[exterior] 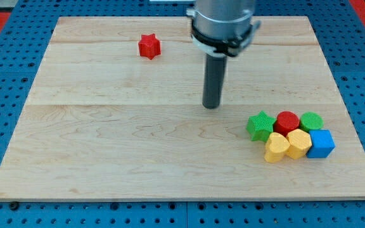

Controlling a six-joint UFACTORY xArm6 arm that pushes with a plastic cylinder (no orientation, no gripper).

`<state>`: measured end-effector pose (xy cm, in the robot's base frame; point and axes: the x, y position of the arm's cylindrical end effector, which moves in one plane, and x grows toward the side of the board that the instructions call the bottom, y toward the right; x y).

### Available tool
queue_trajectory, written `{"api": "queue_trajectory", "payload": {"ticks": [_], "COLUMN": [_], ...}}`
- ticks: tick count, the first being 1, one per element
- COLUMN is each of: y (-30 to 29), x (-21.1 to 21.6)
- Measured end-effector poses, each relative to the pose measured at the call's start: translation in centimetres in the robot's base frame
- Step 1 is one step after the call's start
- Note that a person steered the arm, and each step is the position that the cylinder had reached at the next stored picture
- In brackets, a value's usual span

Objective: Move the blue triangle to the bottom center

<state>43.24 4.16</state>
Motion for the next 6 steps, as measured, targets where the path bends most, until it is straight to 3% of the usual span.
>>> {"api": "queue_trajectory", "payload": {"ticks": [2, 3, 4, 6], "y": [5.7, 4.7, 1.0, -2.1], "x": [-9.1, -14.9, -16.3, -14.8]}}
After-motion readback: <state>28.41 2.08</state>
